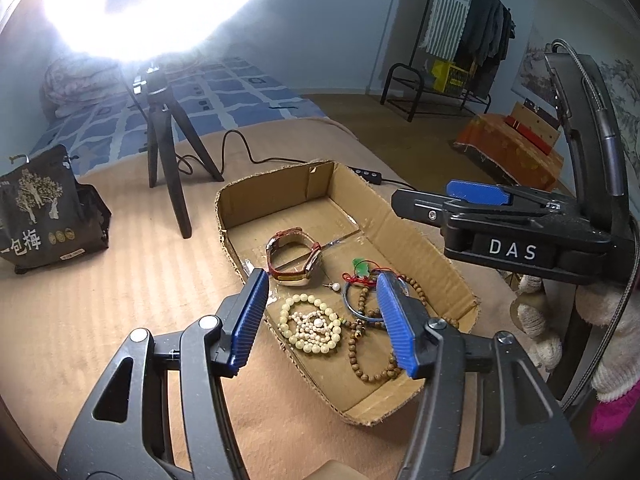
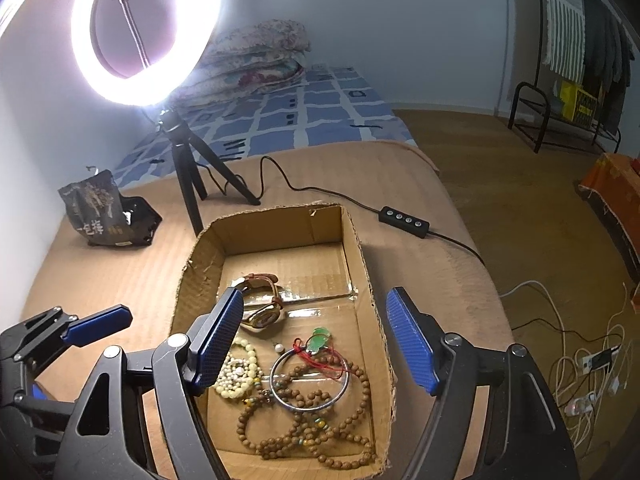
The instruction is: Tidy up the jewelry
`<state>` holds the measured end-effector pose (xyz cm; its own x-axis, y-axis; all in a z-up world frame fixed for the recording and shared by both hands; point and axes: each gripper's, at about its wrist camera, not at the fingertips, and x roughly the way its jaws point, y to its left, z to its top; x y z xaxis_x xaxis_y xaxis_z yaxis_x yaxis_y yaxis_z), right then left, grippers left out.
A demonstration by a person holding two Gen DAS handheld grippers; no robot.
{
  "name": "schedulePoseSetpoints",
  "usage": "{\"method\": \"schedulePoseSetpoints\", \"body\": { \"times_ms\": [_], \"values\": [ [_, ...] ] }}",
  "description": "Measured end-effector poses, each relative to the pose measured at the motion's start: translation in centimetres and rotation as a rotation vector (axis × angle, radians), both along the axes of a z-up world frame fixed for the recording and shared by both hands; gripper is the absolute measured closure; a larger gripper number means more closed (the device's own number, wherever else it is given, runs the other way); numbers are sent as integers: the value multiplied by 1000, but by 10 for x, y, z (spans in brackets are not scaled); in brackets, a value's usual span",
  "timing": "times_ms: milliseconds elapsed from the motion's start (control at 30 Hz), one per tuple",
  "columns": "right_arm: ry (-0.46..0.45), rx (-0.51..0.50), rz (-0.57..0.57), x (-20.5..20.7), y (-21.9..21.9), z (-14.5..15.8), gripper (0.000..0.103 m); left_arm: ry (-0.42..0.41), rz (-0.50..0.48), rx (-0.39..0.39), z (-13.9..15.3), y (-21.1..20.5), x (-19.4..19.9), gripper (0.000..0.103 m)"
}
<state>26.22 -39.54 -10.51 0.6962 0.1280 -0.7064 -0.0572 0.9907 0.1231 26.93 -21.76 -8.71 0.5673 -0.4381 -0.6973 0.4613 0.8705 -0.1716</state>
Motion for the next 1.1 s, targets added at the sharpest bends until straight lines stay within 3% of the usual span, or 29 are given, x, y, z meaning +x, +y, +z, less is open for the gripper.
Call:
{"method": "schedulePoseSetpoints", "body": {
  "times_ms": [733, 967, 1100],
  "values": [
    [-86, -39, 5, -76, 39, 67, 29, -101, 32, -12, 65, 58, -77, 44],
    [-126, -66, -9, -117, 54, 81, 23, -140, 37, -3, 77, 85, -119, 39],
    [-144, -61, -14, -138, 62, 85, 23, -151, 47, -4, 78, 95, -139, 26]
  ]
}}
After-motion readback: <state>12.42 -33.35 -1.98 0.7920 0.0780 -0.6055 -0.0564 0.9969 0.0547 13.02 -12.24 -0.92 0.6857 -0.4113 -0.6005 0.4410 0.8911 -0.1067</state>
